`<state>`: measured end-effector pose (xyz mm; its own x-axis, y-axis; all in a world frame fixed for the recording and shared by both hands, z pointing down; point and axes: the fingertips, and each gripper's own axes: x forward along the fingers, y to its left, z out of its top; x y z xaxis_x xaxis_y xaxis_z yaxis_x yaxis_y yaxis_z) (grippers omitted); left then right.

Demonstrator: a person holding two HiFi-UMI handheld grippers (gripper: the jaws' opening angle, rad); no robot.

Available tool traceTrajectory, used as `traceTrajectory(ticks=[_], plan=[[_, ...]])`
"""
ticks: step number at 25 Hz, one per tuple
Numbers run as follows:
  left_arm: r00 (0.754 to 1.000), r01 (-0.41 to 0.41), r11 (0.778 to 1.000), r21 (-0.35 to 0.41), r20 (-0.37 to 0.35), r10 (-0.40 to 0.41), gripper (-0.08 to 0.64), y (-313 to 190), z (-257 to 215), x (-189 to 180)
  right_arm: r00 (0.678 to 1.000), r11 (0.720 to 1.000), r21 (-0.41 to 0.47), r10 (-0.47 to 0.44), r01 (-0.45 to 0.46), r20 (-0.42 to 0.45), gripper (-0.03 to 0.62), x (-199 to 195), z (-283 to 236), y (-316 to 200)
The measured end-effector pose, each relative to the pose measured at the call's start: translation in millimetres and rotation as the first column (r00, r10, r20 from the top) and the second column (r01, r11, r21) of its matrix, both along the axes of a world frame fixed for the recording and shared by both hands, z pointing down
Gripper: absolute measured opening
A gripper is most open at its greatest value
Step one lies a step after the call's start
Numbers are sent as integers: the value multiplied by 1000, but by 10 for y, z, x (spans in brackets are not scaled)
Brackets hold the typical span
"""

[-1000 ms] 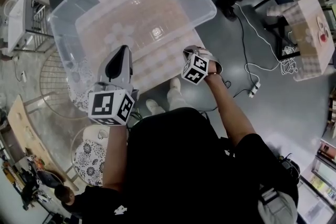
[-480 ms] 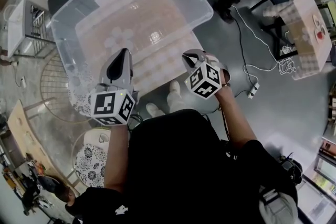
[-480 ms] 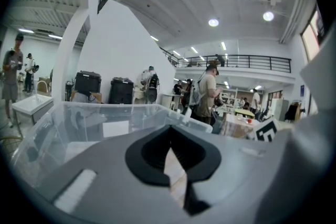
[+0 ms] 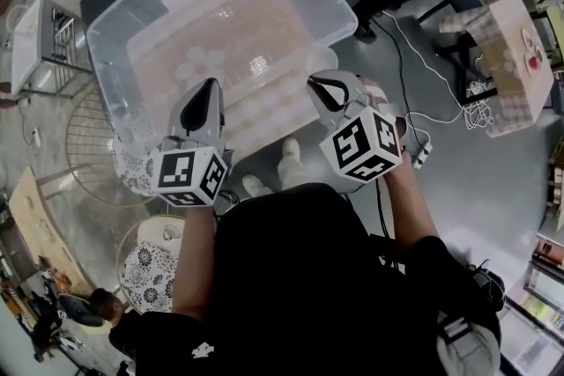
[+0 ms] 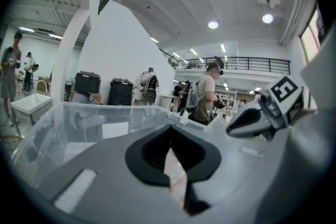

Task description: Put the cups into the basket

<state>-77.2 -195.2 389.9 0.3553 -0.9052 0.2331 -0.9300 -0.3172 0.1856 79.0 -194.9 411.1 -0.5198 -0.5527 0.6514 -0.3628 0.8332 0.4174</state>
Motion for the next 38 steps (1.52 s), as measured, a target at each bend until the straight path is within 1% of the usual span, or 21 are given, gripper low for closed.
traceTrajectory(ticks=[3, 6, 11, 14, 18, 22, 26, 32, 35, 38], plan=[[1000, 10, 1000, 0, -3, -10, 5, 4, -11, -40, 999, 999, 35, -21, 20, 34, 14, -136, -210, -162], [999, 22, 1000, 1, 23, -22, 5, 30, -13, -90, 998, 997, 53, -57, 55, 36, 14, -298, -284, -340], [997, 75, 997, -9, 25, -74, 5, 58, 23, -261, 991, 991, 39, -131, 130, 28, 14, -625, -281, -585], [993, 115, 993, -15, 26, -115, 5, 72, 42, -371, 984, 985, 9, -174, 174, 29, 14, -834, -208, -740], [985, 172, 985, -24, 36, -171, 5, 88, 84, -537, 977, 976, -60, -209, 211, 34, 14, -1095, -10, -959], [969, 245, 969, -41, 38, -243, 5, 135, 136, -714, 970, 963, -123, -239, 241, 32, 14, -1337, 216, -1185], [955, 296, 954, -50, 37, -295, 5, 152, 175, -820, 965, 951, -169, -263, 258, -8, 14, -1520, 524, -1396], [941, 339, 939, -61, 38, -337, 5, 124, 228, -922, 952, 932, -238, -297, 274, -67, 14, -1722, 993, -1545], [933, 359, 931, -66, 39, -357, 5, 117, 241, -955, 944, 925, -251, -316, 283, -98, 14, -1813, 1208, -1632], [928, 372, 926, -70, 40, -370, 5, 96, 257, -994, 929, 920, -254, -341, 298, -146, 14, -1889, 1389, -1734]])
